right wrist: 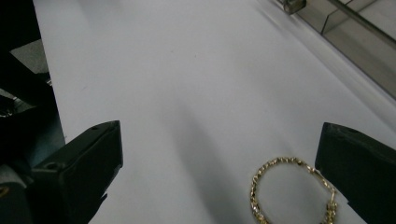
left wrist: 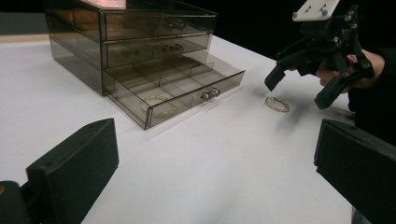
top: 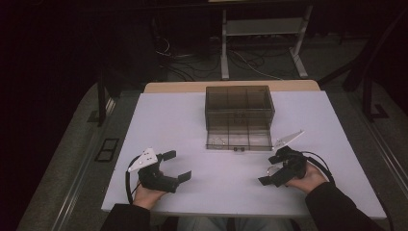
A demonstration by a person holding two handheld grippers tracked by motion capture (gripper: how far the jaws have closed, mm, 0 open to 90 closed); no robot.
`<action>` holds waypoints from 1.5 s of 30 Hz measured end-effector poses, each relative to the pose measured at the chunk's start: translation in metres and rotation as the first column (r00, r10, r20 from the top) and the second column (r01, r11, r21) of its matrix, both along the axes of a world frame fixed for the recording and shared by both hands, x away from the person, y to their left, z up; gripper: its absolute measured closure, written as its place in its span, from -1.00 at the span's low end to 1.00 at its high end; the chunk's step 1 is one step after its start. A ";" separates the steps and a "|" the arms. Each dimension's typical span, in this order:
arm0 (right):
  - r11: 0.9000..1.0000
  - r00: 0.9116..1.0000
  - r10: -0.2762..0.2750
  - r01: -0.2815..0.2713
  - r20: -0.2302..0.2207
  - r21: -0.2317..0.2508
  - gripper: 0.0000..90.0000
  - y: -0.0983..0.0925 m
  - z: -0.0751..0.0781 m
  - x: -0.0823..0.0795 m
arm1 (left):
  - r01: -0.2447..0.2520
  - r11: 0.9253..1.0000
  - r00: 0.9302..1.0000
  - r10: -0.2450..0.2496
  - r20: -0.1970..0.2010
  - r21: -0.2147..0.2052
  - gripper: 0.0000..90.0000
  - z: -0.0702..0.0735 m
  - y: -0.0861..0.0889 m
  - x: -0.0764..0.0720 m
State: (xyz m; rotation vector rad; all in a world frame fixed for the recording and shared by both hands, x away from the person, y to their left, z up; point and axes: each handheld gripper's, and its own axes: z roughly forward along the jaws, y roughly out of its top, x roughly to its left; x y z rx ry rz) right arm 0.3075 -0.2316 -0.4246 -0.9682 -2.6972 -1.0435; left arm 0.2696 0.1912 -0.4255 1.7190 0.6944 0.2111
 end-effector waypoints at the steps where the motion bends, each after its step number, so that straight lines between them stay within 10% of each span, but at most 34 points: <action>1: 1.000 1.000 0.000 0.000 -0.002 -0.002 -1.00 -0.001 -0.001 -0.001 | 0.000 1.000 1.000 0.000 -0.001 0.000 -1.00 0.000 0.000 0.000; 45: 0.978 0.994 0.030 -0.006 0.110 -0.209 0.89 -0.014 -0.008 -0.018 | 0.002 1.000 1.000 -0.002 -0.001 0.003 -1.00 -0.001 -0.002 0.000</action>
